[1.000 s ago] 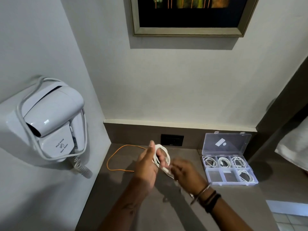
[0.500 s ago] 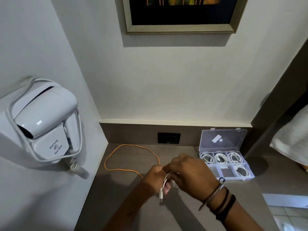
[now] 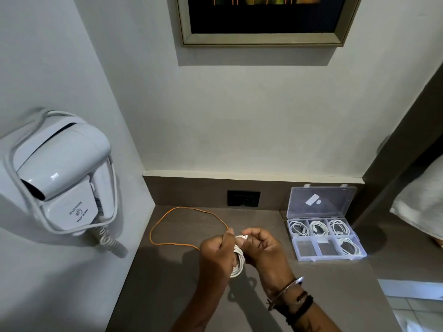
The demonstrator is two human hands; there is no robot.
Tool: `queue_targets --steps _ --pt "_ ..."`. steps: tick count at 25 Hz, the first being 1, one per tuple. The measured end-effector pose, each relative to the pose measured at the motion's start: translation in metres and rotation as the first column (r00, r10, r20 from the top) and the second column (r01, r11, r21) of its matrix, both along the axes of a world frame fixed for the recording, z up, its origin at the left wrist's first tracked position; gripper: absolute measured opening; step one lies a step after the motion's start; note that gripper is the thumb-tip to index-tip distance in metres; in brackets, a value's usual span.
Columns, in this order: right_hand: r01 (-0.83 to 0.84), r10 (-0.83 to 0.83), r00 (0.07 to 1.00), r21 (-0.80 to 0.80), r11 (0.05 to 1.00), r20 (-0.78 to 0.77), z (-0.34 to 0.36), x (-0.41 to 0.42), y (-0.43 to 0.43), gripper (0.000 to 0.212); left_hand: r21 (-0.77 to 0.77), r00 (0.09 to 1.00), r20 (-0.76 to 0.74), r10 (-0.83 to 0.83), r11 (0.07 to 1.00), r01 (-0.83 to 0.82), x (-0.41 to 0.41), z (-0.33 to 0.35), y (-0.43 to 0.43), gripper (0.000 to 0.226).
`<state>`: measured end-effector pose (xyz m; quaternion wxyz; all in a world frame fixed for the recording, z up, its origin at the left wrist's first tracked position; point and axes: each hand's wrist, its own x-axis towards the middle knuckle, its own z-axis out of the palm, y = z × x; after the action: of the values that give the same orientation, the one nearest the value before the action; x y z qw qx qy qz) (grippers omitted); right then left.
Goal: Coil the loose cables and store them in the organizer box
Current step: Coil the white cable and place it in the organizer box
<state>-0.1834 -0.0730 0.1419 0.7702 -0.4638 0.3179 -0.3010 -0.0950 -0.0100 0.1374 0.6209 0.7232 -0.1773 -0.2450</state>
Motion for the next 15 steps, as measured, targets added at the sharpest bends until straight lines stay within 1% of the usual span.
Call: queue_targets --steps 2,3,4,6,7,8,9,10,11,13,14,15 --pt "0.071 -0.069 0.994 0.020 0.997 -0.090 -0.005 0.005 0.006 0.021 0.004 0.994 0.072 0.085 0.996 -0.085 0.003 -0.005 -0.002 0.040" --pt "0.081 -0.083 0.988 -0.016 0.997 -0.133 -0.005 0.006 0.007 0.015 -0.007 0.989 0.079 0.124 0.992 -0.124 0.003 -0.008 -0.003 0.031" --pt "0.058 -0.074 0.982 -0.095 0.994 -0.171 -0.005 0.007 0.007 0.011 -0.029 0.988 0.053 0.144 0.989 -0.142 0.005 -0.009 -0.004 0.025" --pt "-0.040 -0.042 0.966 -0.305 0.951 -0.257 -0.001 0.005 0.007 0.017 -0.081 0.992 0.002 0.127 0.989 -0.126 0.007 -0.013 -0.006 0.024" --pt "-0.093 -0.027 0.954 -0.381 0.920 -0.298 0.002 0.004 0.007 0.020 -0.098 0.994 0.003 0.105 0.990 -0.104 0.007 -0.015 -0.007 0.021" --pt "-0.146 0.003 0.944 -0.407 0.902 -0.330 0.003 0.002 0.006 0.023 -0.096 0.995 0.031 0.099 0.991 -0.095 0.009 -0.016 -0.009 0.030" --pt "-0.189 0.042 0.934 -0.393 0.900 -0.355 0.004 -0.001 0.005 0.028 -0.079 0.992 0.080 0.096 0.993 -0.090 0.010 -0.018 -0.011 0.047" --pt "-0.230 0.078 0.922 -0.378 0.896 -0.378 0.004 -0.004 0.005 0.029 -0.065 0.986 0.130 0.100 0.994 -0.092 0.010 -0.018 -0.013 0.059" --pt "-0.265 0.094 0.909 -0.391 0.881 -0.405 0.004 -0.007 0.006 0.023 -0.047 0.979 0.180 0.099 0.995 -0.092 0.010 -0.018 -0.014 0.064" --pt "-0.280 0.018 0.886 -0.504 0.817 -0.463 0.000 -0.008 0.006 0.010 -0.018 0.966 0.251 0.067 0.998 -0.065 0.007 -0.021 -0.018 0.062" --pt "-0.270 -0.018 0.881 -0.535 0.801 -0.472 -0.004 -0.008 0.006 0.008 0.002 0.963 0.266 0.040 0.999 -0.042 0.005 -0.027 -0.021 0.061" --pt "-0.240 -0.040 0.882 -0.521 0.819 -0.469 -0.007 -0.007 0.005 0.010 0.025 0.960 0.279 -0.001 1.000 -0.006 0.002 -0.033 -0.023 0.061"
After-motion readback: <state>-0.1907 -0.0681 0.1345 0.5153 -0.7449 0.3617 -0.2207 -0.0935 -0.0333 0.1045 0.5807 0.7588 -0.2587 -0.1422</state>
